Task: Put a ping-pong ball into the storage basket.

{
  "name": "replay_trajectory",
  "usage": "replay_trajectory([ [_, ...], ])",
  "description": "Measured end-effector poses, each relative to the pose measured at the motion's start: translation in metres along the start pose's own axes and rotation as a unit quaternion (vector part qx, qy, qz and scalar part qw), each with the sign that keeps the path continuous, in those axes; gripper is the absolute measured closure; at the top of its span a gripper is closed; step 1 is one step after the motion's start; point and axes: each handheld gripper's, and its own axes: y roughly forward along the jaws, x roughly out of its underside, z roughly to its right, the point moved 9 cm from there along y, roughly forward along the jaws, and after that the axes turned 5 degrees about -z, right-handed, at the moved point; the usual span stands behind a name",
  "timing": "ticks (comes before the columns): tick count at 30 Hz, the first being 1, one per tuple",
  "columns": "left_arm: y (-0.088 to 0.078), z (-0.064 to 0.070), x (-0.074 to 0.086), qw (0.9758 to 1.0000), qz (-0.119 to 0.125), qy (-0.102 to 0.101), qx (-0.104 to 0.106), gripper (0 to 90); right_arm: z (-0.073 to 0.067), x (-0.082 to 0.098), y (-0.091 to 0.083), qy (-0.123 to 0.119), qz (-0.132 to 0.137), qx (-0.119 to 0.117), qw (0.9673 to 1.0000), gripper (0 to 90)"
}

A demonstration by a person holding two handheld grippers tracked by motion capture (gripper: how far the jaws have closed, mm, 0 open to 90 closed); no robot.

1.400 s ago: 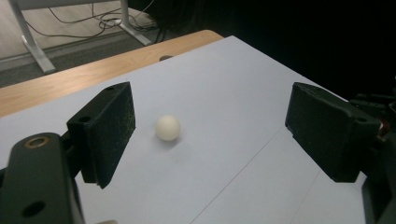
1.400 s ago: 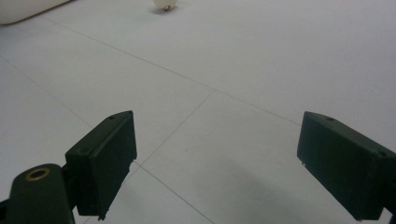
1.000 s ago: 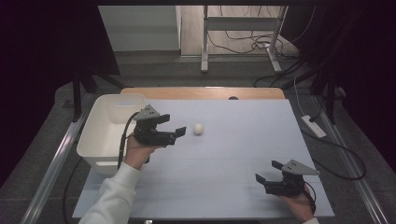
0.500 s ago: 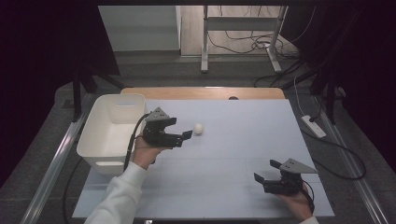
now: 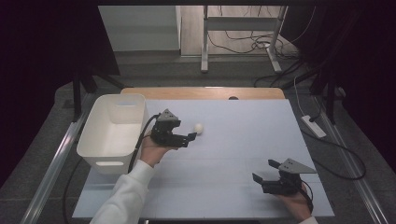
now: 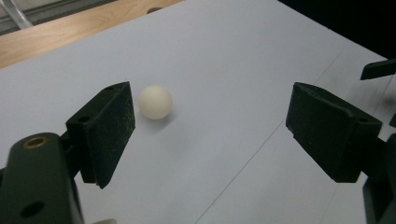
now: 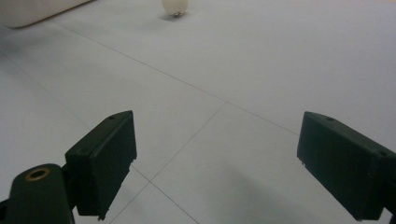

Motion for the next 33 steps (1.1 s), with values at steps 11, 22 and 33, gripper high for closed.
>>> replay_trajectory([
  [11,0.016,-0.003,0.005,0.9999,-0.014,-0.008,0.002,16.1,-0.002,0.0,0.0,0.0,0.0,0.001,1.0,11.7],
  [22,0.033,-0.008,0.013,0.9994,-0.035,-0.008,-0.001,16.2,-0.002,0.0,0.002,-0.003,-0.001,0.002,1.0,11.7],
  [33,0.047,-0.014,0.018,0.9984,-0.054,-0.012,-0.009,16.4,-0.001,0.001,0.001,-0.001,-0.002,0.001,1.0,11.7],
])
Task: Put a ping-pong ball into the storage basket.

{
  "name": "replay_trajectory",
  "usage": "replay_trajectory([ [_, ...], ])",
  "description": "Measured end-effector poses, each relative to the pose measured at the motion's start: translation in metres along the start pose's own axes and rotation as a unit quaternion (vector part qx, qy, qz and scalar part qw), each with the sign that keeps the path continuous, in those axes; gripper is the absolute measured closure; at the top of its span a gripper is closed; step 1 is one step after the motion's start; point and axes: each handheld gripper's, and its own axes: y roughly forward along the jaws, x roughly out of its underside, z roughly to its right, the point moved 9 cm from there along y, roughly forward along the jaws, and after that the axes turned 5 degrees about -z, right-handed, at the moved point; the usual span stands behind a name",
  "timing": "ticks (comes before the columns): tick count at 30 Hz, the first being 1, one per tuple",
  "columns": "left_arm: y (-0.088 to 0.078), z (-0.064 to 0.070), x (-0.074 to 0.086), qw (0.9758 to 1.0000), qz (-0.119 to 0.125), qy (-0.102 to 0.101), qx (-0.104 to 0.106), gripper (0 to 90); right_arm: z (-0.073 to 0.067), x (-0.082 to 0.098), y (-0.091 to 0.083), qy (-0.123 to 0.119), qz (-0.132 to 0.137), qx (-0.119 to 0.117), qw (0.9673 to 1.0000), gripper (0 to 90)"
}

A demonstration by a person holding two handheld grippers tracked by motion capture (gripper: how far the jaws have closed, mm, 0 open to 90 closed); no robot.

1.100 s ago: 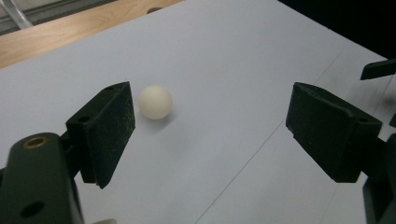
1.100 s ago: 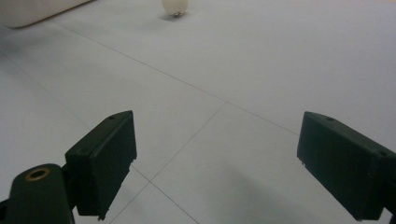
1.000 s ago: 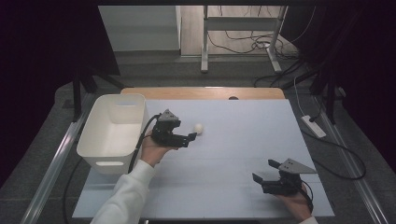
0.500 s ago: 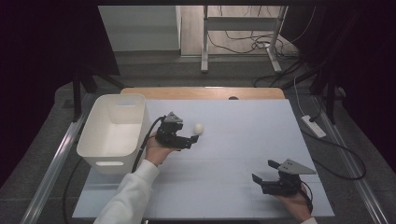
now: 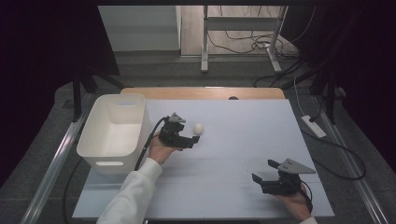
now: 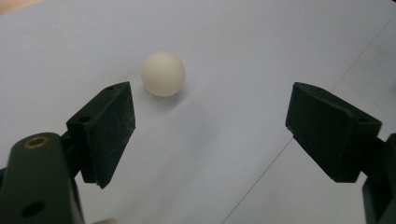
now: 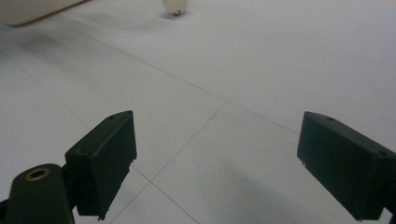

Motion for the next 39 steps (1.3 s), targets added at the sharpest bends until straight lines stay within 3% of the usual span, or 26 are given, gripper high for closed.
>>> replay_trajectory([
  [22,0.018,-0.01,-0.005,0.9997,-0.02,-0.003,-0.01,16.6,0.002,0.001,0.0,0.004,-0.001,0.002,1.0,11.7],
  [25,0.022,-0.014,-0.006,0.9995,-0.021,-0.001,-0.024,16.8,0.002,0.001,-0.001,0.004,0.0,0.001,1.0,11.7],
  [39,0.036,-0.018,-0.011,0.9992,-0.034,0.001,-0.023,16.6,0.003,0.001,-0.002,0.006,0.003,0.001,1.0,11.7],
])
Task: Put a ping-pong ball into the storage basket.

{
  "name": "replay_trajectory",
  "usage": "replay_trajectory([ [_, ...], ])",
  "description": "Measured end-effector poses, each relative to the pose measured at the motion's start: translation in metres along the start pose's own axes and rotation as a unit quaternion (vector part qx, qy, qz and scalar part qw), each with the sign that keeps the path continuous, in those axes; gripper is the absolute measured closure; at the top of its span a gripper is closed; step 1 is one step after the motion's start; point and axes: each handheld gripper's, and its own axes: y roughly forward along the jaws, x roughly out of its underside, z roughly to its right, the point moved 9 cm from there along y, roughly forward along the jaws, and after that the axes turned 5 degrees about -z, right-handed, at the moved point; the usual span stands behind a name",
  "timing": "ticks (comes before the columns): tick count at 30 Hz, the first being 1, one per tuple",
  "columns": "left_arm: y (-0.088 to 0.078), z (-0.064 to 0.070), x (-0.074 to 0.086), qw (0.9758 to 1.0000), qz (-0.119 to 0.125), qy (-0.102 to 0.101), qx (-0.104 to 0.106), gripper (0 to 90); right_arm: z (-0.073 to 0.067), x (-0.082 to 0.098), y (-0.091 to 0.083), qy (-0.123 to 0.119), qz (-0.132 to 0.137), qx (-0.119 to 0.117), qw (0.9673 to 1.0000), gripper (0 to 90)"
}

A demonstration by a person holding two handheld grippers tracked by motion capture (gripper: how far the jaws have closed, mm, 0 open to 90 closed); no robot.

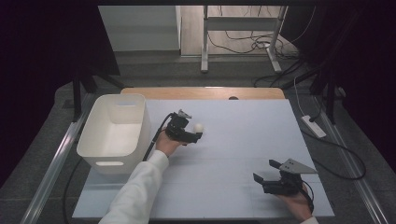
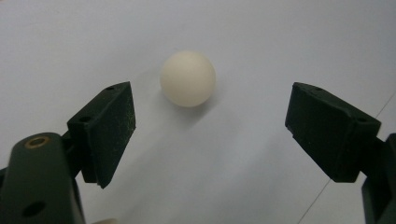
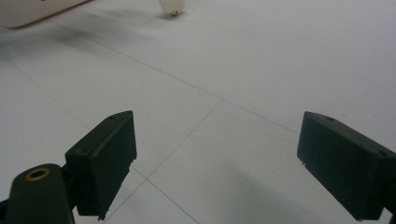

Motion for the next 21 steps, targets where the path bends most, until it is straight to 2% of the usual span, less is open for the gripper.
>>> replay_trajectory([
  [4,0.005,0.0,-0.001,1.0,0.0,-0.002,0.002,16.6,0.0,0.0,-0.001,0.0,0.0,0.0,1.0,11.7],
  [7,0.009,-0.001,-0.002,0.9999,0.001,-0.012,0.007,16.6,0.0,0.0,-0.001,0.001,0.001,0.0,1.0,11.7],
  [13,0.013,-0.008,-0.004,0.9997,0.003,-0.022,0.003,16.6,0.001,0.001,-0.001,0.0,0.0,0.001,1.0,11.7],
  [17,0.016,-0.008,-0.005,0.9999,0.002,-0.017,-0.001,16.6,0.001,0.001,0.0,-0.001,-0.001,0.001,1.0,11.7],
  [19,0.019,-0.009,-0.006,0.9999,-0.002,-0.003,-0.012,16.6,0.001,0.001,0.0,-0.003,-0.001,0.001,1.0,11.7],
  [21,0.023,-0.008,-0.008,1.0,-0.002,-0.003,-0.008,16.5,0.001,0.001,0.0,-0.003,-0.001,0.001,1.0,11.7],
])
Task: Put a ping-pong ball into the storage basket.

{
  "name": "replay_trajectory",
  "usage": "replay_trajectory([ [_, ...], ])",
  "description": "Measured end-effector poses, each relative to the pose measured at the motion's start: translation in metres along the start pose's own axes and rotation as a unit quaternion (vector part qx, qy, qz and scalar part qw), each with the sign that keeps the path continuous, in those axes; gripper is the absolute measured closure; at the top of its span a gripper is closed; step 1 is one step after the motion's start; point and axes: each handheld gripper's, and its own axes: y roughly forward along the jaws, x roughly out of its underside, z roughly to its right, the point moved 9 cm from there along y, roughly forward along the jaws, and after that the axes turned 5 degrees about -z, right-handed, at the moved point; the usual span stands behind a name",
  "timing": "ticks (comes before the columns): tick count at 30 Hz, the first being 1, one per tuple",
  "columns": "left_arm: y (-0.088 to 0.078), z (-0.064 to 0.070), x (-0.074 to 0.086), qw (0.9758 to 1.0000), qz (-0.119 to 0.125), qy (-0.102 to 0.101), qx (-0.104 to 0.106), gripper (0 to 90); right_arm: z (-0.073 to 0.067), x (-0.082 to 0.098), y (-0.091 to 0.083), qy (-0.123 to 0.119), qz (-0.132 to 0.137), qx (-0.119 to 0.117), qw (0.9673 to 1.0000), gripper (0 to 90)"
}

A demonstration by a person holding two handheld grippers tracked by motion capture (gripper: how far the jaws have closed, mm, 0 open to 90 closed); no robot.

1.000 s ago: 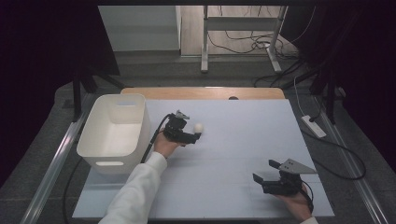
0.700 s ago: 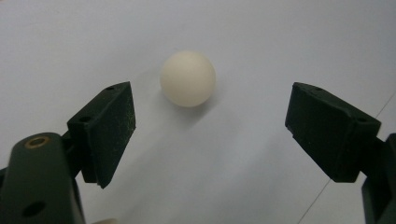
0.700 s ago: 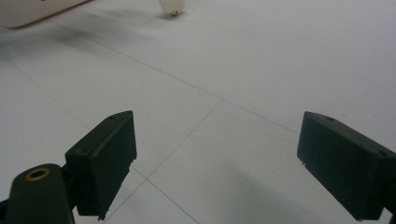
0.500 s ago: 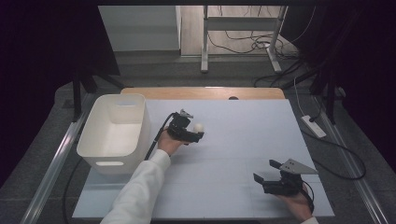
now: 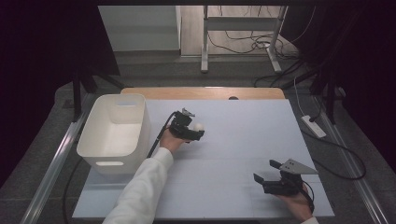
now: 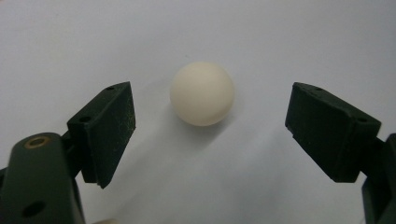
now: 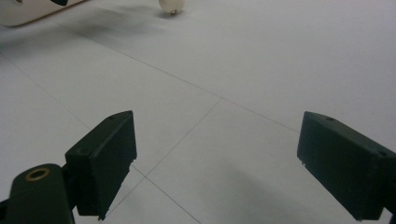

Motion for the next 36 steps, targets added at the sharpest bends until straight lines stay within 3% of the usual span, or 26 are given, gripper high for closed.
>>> replay_trajectory([
  [22,0.024,-0.008,-0.003,0.9999,-0.012,-0.01,-0.003,18.3,-0.001,0.001,0.0,-0.002,-0.001,-0.003,1.0,11.7],
  [31,0.027,-0.004,-0.008,0.9999,-0.012,-0.007,0.009,29.8,0.0,0.002,-0.001,-0.001,-0.001,-0.002,1.0,11.7],
  [36,0.029,-0.004,-0.006,0.9997,-0.019,-0.008,0.013,42.7,0.001,0.002,-0.002,0.0,0.0,-0.001,1.0,11.7],
])
